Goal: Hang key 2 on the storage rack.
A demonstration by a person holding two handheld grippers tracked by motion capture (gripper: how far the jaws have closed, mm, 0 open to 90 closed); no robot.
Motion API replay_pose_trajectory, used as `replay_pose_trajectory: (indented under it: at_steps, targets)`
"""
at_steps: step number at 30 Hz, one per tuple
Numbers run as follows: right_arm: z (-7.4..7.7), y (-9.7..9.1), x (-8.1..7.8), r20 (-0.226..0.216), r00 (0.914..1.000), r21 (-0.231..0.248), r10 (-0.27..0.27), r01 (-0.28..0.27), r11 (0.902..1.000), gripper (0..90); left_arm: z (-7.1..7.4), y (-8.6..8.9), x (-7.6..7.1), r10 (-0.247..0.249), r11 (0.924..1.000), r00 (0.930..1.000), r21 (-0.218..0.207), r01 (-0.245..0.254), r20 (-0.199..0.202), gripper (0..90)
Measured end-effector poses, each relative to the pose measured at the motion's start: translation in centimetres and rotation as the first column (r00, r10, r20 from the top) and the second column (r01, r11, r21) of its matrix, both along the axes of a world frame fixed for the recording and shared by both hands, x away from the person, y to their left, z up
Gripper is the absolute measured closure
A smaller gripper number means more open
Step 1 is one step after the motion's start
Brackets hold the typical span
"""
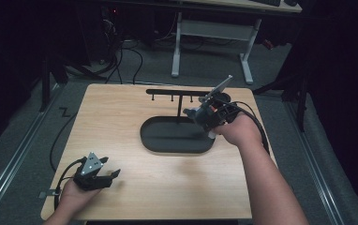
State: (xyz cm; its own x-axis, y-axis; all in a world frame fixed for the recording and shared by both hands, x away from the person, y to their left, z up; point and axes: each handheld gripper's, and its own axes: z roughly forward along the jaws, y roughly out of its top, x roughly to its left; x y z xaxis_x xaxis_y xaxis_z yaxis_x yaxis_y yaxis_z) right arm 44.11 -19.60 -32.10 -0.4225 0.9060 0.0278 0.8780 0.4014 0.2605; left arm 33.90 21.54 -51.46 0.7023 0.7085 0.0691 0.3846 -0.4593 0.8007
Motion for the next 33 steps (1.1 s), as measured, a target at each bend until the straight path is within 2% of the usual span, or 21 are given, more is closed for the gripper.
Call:
replay_pose_trajectory:
  at_steps: [7, 13, 21, 25, 29, 30, 33]
  targets:
    - [0.1, 0.2, 0.9, 0.007, 0.9997, 0.006, -0.023, 0.023, 0.9997, 47.9, 0.0, 0.1, 0.0, -0.002, 1.0, 1.0, 0.004, 0.002, -0.003, 32.1]
    - [0.6, 0.3, 1.6, 0.034, 0.9988, 0.023, -0.034, 0.034, 0.9992, 47.9, 0.0, 0.1, 0.0, -0.004, 1.0, 1.0, 0.004, 0.004, -0.004, 32.2]
    - [0.9, 0.1, 2.4, 0.07, 0.994, 0.005, -0.084, 0.084, 0.9964, 47.8, 0.1, 0.1, 0.0, -0.009, 0.9999, 0.9999, 0.005, 0.009, -0.004, 32.2]
    - [-0.3, 0.2, 2.7, 0.05, 0.9961, -0.023, -0.073, 0.074, 0.997, 47.7, 0.1, 0.1, 0.0, -0.01, 0.9999, 0.9999, 0.003, 0.01, -0.006, 32.2]
    - [-1.3, 0.3, 2.6, 0.028, 0.9969, -0.026, -0.073, 0.074, 0.9969, 47.8, 0.0, 0.0, 0.0, -0.011, 0.9999, 0.9999, 0.005, 0.011, -0.005, 32.3]
    - [-2.0, 0.3, 2.6, 0.011, 0.9979, -0.035, -0.064, 0.065, 0.9973, 47.7, 0.0, 0.0, 0.0, -0.014, 0.9999, 0.9999, 0.008, 0.014, -0.008, 32.3]
    - [-2.8, 0.3, 2.6, 0.004, 0.9982, -0.036, -0.06, 0.06, 0.9976, 47.7, 0.0, -0.1, 0.0, -0.017, 0.9998, 0.9998, 0.012, 0.017, -0.01, 32.3]
